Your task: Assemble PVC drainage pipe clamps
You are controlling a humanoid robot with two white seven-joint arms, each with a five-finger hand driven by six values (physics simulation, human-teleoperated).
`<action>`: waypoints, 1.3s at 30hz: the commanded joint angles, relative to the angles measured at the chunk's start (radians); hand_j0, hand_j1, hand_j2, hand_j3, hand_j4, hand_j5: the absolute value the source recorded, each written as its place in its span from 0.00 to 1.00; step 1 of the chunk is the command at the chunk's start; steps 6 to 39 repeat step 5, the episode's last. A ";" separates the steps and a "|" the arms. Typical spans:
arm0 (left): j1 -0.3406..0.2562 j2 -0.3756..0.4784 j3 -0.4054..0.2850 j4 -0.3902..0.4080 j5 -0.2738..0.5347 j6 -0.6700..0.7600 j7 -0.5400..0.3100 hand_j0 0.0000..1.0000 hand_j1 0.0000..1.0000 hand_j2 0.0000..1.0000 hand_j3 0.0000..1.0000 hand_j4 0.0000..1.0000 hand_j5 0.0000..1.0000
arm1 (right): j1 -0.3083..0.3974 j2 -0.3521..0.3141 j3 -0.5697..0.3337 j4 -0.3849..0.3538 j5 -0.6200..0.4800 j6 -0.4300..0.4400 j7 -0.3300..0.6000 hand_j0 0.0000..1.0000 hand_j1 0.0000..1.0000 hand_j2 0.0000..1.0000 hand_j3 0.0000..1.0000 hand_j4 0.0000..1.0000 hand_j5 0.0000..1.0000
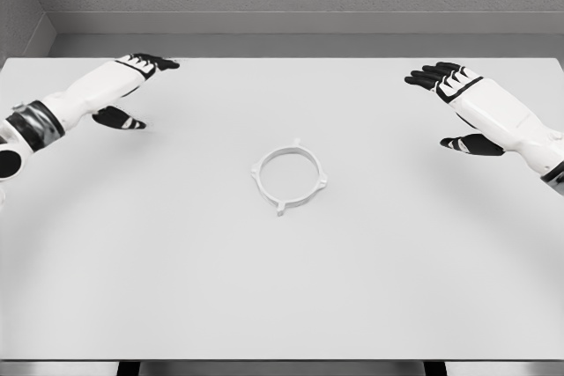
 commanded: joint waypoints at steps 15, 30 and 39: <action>0.034 0.127 0.089 0.060 0.057 0.001 0.003 1.00 1.00 1.00 1.00 1.00 1.00 | 0.000 -0.001 0.000 0.000 -0.007 0.001 -0.002 1.00 1.00 1.00 1.00 1.00 1.00; 0.034 0.127 0.089 0.060 0.057 0.001 0.003 1.00 1.00 1.00 1.00 1.00 1.00 | 0.000 -0.001 0.000 0.000 -0.007 0.001 -0.002 1.00 1.00 1.00 1.00 1.00 1.00; 0.034 0.127 0.089 0.060 0.057 0.001 0.003 1.00 1.00 1.00 1.00 1.00 1.00 | 0.000 -0.001 0.000 0.000 -0.007 0.001 -0.002 1.00 1.00 1.00 1.00 1.00 1.00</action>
